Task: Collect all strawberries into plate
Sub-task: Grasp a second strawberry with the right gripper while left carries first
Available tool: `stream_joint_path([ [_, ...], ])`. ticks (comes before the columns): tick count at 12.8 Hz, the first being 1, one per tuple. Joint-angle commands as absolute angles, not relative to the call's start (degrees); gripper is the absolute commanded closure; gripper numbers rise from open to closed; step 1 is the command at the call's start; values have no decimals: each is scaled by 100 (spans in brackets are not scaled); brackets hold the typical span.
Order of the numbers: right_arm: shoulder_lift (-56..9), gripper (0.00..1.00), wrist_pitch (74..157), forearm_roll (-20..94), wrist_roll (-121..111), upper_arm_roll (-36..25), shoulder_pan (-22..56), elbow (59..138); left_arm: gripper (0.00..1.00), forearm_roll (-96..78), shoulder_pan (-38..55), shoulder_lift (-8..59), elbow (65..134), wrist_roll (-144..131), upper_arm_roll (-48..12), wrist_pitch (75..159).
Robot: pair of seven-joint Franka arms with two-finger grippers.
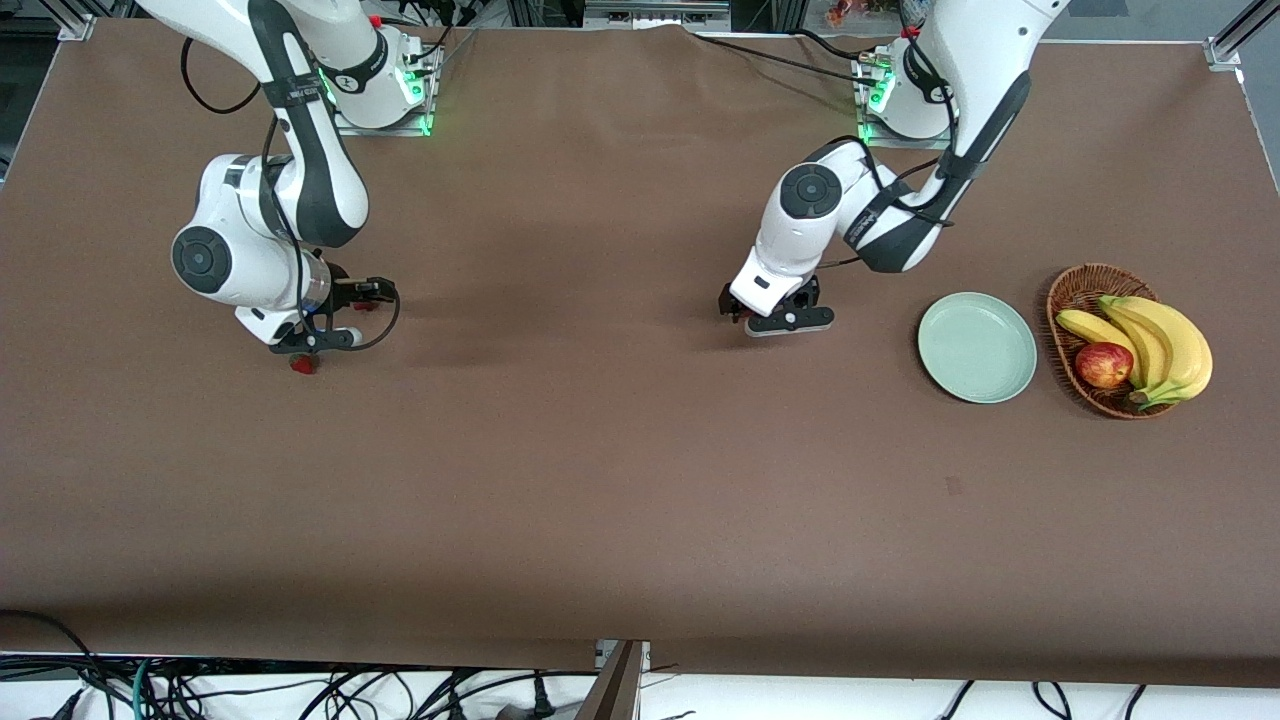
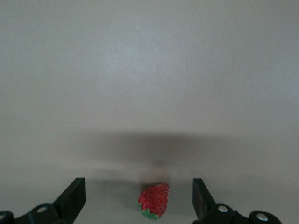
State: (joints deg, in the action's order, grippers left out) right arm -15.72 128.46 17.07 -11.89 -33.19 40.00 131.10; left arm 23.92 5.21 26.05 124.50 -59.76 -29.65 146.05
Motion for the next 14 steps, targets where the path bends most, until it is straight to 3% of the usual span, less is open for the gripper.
stream_joint_path([
  [1, -1300, 23, 13708, 1714, -1765, -3515, 4096, 13885, 0, 3065, 527, 2908, 12437, -6555, -2979, 14800],
  [4, -1459, 23, 14115, 1714, -1837, -3516, 4096, 14001, 0, 3392, 545, 2979, 12542, -7021, -2988, 14862],
  [5, -1494, 23, 14167, 1714, -1837, -3516, 4096, 14001, 5, 3384, 615, 2979, 12559, -7083, -2988, 14862],
  [7, -1634, 27, 14352, 1723, -1837, -3507, 4096, 14001, 38, 3384, 615, 2988, 12560, -7189, -2997, 14862],
  [8, -1678, 29, 14379, 1740, -1837, -3507, 4087, 14010, 48, 3384, 615, 2988, 12560, -7259, -2997, 14862],
  [10, -1740, 33, 14379, 1766, -1872, -3507, 4087, 14010, 65, 3384, 615, 2945, 12560, -7330, -3023, 14827],
  [14, -1819, 48, 14405, 1819, -1872, -3498, 4087, 14010, 80, 3235, 545, 2822, 12446, -7392, -3059, 14783],
])
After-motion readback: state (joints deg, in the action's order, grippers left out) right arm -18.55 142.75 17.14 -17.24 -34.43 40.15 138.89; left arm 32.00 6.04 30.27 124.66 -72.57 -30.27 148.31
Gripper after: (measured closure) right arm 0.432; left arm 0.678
